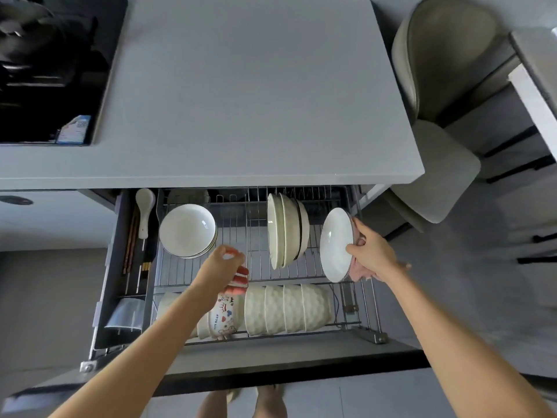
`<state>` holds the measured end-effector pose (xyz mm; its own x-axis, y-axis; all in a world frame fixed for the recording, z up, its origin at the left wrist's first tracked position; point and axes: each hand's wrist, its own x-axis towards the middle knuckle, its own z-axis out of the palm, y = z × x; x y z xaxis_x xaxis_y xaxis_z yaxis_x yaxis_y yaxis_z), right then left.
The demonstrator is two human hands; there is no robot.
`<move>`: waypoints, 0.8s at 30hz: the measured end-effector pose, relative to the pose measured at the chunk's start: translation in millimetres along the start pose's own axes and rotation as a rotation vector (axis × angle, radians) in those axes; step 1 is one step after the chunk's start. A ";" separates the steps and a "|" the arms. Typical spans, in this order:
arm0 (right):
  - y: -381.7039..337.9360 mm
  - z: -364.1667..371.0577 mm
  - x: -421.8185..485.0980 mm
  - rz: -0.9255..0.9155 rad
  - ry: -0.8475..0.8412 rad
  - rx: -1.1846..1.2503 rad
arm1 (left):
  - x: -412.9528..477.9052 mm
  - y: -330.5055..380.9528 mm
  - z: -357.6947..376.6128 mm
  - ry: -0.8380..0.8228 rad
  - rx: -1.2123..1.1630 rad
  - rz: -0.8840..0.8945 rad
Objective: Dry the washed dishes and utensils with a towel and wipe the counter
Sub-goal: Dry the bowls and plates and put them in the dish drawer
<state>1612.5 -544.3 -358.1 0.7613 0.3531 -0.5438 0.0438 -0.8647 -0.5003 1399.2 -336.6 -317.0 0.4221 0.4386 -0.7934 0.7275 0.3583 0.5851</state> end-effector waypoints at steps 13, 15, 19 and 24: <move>-27.0 61.8 82.3 -0.096 -0.054 -0.309 | 34.3 3.6 -11.8 0.065 -0.144 -0.056; -31.6 70.0 89.3 -0.120 -0.059 -0.310 | 35.7 2.3 -14.6 0.068 -0.150 -0.069; -35.5 80.7 102.6 -0.126 -0.107 -0.347 | 37.8 -0.8 -21.9 0.081 -0.140 -0.086; -27.4 80.9 113.9 -0.075 -0.204 -0.268 | 39.4 -4.6 -30.2 0.099 -0.145 -0.096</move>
<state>1645.7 -451.5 -460.8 0.6054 0.4600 -0.6496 0.2834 -0.8872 -0.3641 1396.2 -296.1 -345.9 0.2939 0.4727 -0.8308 0.6734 0.5144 0.5309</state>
